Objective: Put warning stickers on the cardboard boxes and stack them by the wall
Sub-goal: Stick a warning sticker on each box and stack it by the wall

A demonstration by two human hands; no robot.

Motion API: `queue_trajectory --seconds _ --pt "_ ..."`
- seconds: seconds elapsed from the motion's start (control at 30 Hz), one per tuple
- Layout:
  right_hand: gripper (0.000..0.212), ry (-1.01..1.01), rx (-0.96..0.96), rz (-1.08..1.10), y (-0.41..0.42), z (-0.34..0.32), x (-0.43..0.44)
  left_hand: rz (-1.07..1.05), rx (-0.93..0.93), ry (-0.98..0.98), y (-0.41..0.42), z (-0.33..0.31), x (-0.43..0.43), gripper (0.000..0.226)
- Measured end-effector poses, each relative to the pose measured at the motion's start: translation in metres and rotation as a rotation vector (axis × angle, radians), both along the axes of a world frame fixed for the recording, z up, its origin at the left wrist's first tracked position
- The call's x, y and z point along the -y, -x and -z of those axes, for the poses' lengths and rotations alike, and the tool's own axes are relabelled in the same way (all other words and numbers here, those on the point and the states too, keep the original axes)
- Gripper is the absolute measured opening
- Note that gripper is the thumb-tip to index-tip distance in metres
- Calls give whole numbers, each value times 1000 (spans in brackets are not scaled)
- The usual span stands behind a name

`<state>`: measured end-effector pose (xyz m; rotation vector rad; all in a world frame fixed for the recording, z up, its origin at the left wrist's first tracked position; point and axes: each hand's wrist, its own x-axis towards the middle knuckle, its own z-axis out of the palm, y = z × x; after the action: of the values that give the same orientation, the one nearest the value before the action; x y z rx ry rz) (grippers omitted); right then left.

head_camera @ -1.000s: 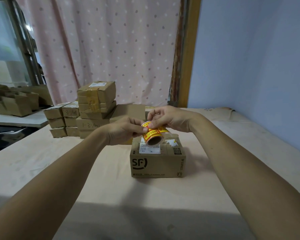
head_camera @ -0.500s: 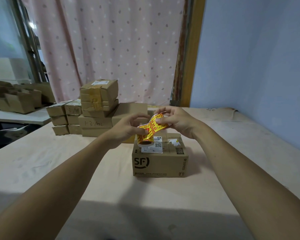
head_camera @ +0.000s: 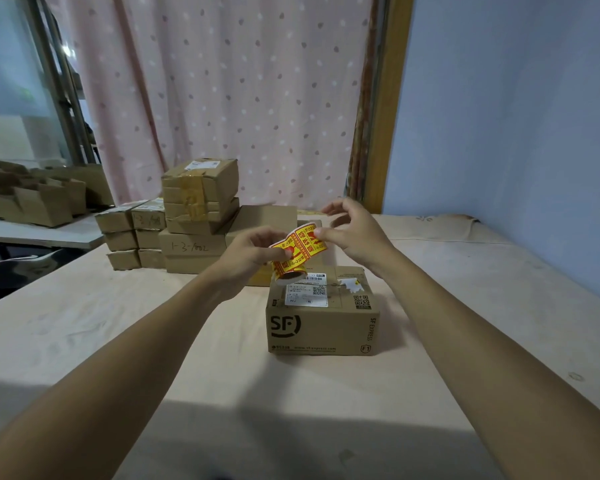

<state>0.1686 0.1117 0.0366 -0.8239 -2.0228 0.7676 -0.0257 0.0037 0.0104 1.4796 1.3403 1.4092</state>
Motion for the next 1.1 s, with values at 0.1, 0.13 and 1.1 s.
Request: queue_trajectory --seconds 0.1,0.13,1.1 --pt "16 -254 -10 127 4 4 5 -26 44 -29 -4 1 0 32" --pt "13 -277 -13 103 6 4 8 -30 60 -38 -5 1 0 32" --pt "9 197 -235 11 9 1 19 -121 24 -52 3 1 8 33"
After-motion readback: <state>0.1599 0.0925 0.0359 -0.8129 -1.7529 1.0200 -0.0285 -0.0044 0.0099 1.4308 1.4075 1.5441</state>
